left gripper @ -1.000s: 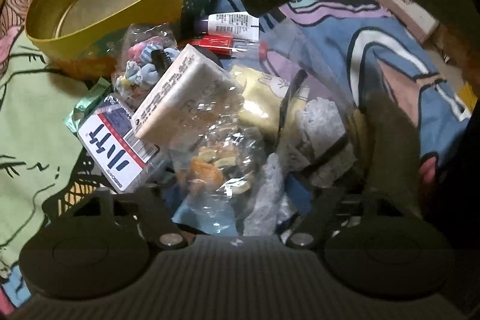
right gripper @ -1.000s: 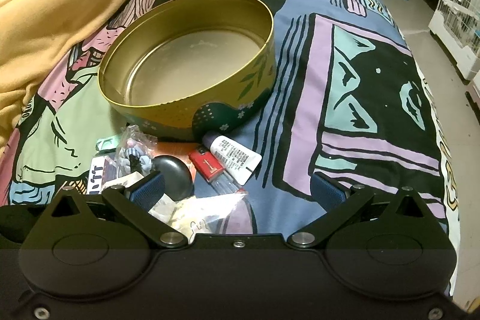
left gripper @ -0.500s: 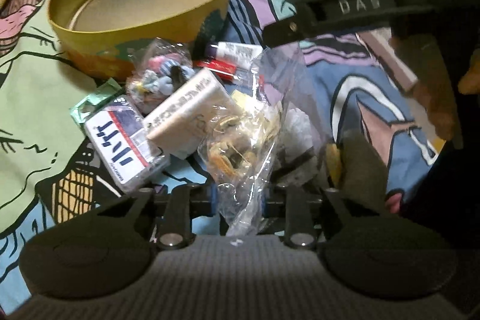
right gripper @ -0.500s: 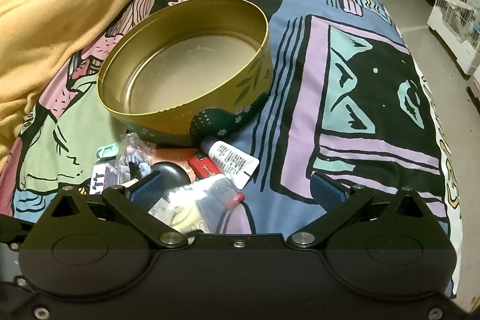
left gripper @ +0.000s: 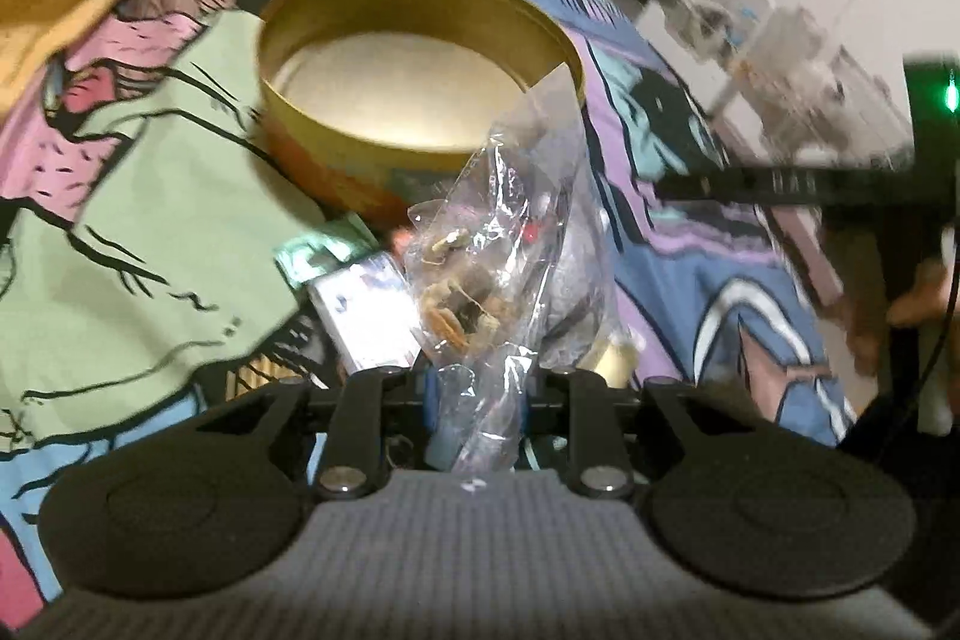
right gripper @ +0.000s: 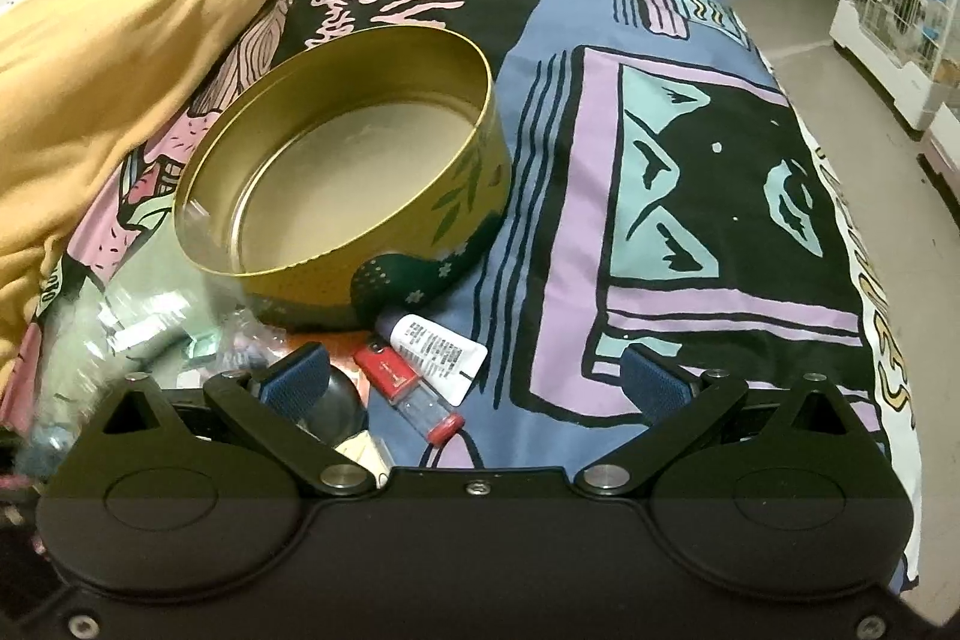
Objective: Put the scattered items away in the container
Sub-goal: 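Carry the bag over the gold tin and release it with the left gripper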
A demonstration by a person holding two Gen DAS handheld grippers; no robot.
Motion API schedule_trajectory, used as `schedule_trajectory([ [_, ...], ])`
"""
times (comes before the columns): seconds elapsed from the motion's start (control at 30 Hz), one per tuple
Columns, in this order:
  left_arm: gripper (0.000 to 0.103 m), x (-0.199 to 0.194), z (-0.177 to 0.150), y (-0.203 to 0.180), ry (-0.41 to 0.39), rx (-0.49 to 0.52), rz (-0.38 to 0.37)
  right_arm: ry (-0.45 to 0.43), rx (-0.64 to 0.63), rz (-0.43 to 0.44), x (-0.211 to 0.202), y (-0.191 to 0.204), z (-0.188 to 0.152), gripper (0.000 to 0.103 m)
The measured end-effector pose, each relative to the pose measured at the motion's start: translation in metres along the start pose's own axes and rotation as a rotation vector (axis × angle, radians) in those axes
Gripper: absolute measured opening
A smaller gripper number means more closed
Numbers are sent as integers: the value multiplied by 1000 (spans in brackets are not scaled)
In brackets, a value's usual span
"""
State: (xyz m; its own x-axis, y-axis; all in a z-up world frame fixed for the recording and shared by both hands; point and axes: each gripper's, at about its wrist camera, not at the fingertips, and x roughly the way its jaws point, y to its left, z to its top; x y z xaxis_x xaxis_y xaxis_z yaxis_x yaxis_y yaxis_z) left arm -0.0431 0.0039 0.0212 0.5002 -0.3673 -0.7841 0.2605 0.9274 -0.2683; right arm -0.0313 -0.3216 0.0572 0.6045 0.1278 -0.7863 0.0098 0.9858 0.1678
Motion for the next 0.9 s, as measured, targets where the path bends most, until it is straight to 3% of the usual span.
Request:
schedule_trajectory([
  [0.3, 26, -16, 19, 15, -86, -68, 24, 25, -54, 15, 3, 12, -5, 103],
  [0.9, 26, -26, 66, 10, -170, -66, 63, 59, -73, 66, 9, 18, -7, 103],
])
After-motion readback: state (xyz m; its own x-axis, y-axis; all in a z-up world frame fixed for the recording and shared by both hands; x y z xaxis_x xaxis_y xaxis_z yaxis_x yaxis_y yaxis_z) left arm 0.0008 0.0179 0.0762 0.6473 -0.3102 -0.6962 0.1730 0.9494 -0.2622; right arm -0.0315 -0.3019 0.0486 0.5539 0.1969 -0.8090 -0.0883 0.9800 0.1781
